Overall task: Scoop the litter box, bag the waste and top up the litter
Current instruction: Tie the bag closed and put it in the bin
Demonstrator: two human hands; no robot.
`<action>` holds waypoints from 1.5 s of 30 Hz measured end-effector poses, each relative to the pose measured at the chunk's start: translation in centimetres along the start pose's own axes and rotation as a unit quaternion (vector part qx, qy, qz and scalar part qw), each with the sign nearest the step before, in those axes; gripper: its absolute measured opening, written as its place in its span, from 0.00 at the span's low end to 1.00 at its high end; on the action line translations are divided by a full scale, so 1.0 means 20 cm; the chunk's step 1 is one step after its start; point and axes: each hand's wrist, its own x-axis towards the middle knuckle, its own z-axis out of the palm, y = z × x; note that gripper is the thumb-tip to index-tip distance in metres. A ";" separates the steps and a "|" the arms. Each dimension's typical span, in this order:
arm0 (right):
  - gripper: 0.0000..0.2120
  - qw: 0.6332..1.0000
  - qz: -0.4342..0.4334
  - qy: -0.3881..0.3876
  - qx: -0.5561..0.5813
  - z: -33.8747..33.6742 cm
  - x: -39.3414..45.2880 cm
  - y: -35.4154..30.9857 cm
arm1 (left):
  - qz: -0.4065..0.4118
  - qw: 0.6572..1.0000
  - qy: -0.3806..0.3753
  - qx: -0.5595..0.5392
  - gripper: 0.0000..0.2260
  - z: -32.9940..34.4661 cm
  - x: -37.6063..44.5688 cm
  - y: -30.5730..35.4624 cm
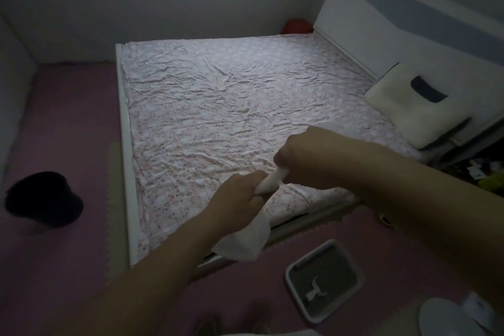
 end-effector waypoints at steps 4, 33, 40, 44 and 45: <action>0.11 0.994 -0.023 -0.029 0.107 0.03 -0.02 0.04 | -0.006 1.000 0.012 -0.007 0.16 -0.01 -0.06 0.00; 0.04 0.814 -0.149 0.170 0.536 0.02 -0.17 0.20 | -0.150 0.923 0.165 -0.313 0.21 -0.14 -0.19 0.65; 0.12 0.772 -0.086 0.206 0.596 0.25 -0.18 0.10 | -0.055 0.939 0.226 -0.255 0.12 -0.10 -0.22 0.75; 0.10 0.777 -0.088 0.166 0.601 0.23 -0.27 0.16 | -0.091 0.934 0.213 -0.273 0.13 -0.04 -0.25 0.75; 0.09 0.776 -0.099 0.146 0.606 0.23 -0.29 0.18 | -0.103 0.927 0.219 -0.285 0.10 -0.03 -0.25 0.75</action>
